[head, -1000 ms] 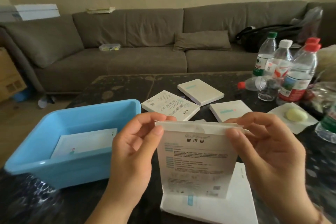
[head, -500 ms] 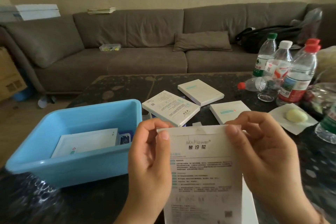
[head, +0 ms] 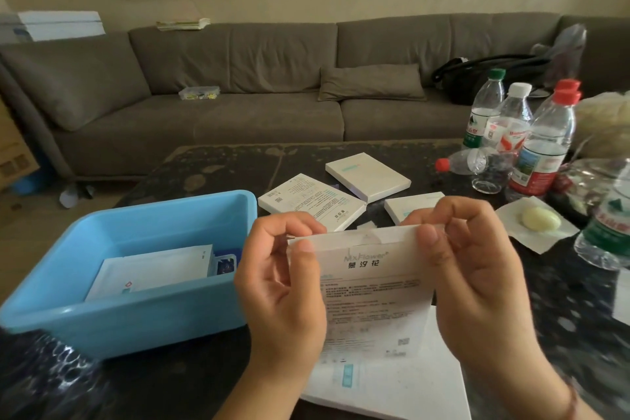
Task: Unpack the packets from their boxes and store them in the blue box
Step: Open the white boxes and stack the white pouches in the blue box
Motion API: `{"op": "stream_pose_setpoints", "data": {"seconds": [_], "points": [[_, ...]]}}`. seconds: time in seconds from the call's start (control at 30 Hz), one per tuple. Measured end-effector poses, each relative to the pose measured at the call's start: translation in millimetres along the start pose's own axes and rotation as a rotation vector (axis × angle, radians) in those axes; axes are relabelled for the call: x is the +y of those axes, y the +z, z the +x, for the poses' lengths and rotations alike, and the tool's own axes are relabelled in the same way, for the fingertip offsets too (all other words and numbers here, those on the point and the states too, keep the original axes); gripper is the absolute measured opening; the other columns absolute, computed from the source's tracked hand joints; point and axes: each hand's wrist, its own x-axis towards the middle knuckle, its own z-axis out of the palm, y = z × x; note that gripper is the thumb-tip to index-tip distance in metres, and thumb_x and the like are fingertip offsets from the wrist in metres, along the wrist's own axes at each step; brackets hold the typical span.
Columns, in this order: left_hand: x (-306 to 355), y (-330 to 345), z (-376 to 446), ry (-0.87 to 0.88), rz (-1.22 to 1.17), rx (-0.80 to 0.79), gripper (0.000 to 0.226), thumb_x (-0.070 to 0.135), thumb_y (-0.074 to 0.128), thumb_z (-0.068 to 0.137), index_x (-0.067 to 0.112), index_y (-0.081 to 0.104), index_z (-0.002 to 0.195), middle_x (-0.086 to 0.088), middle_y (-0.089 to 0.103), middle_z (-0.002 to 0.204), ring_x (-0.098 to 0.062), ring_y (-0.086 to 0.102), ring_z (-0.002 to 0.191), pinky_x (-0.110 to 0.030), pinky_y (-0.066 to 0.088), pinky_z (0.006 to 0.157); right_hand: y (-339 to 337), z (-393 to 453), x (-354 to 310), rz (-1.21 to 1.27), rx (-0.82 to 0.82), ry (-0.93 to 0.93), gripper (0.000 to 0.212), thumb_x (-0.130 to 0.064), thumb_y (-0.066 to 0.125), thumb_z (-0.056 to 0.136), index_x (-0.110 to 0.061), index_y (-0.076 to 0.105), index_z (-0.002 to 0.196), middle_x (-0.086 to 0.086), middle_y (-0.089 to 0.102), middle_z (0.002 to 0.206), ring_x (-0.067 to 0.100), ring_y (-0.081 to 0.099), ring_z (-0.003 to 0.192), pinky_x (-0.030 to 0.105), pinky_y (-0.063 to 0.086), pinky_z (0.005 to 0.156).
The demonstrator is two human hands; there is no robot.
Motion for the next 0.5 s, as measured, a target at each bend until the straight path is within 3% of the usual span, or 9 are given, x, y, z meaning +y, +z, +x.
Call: {"op": "stream_pose_setpoints", "data": {"seconds": [0.17, 0.27, 0.37, 0.5], "points": [[-3, 1, 0, 0.017, 0.03, -0.036, 0.007, 0.019, 0.046, 0.089, 0.021, 0.052, 0.085, 0.001, 0.061, 0.081, -0.009, 0.061, 0.079, -0.015, 0.048, 0.067, -8, 6, -2, -0.033, -0.056, 0.095, 0.01, -0.047, 0.051, 0.087, -0.037, 0.055, 0.088, 0.019, 0.058, 0.081, 0.047, 0.052, 0.068, 0.063, 0.045, 0.05], [-4, 1, 0, 0.013, 0.046, -0.051, 0.009, 0.017, 0.045, 0.089, 0.023, 0.051, 0.086, 0.0, 0.059, 0.082, -0.012, 0.059, 0.079, -0.016, 0.047, 0.067, -10, 10, -8, -0.066, -0.094, 0.12, 0.015, -0.042, 0.049, 0.097, -0.034, 0.054, 0.084, 0.008, 0.065, 0.082, 0.038, 0.06, 0.072, 0.061, 0.049, 0.056], [-6, 2, 1, 0.064, 0.107, -0.074, 0.013, 0.012, 0.041, 0.089, 0.02, 0.051, 0.086, -0.001, 0.057, 0.081, -0.015, 0.056, 0.078, -0.019, 0.044, 0.069, -13, 12, -13, -0.088, -0.121, 0.146, 0.01, -0.037, 0.052, 0.091, -0.031, 0.055, 0.083, 0.005, 0.068, 0.083, 0.034, 0.062, 0.074, 0.058, 0.05, 0.06], [-6, 1, 2, 0.168, 0.197, -0.103, 0.019, 0.005, 0.038, 0.088, 0.011, 0.056, 0.086, -0.004, 0.058, 0.084, -0.017, 0.057, 0.083, -0.021, 0.043, 0.077, -16, 12, -13, -0.148, -0.134, 0.171, 0.016, -0.025, 0.054, 0.097, -0.028, 0.064, 0.084, 0.008, 0.067, 0.077, 0.046, 0.056, 0.073, 0.048, 0.041, 0.05]]}}
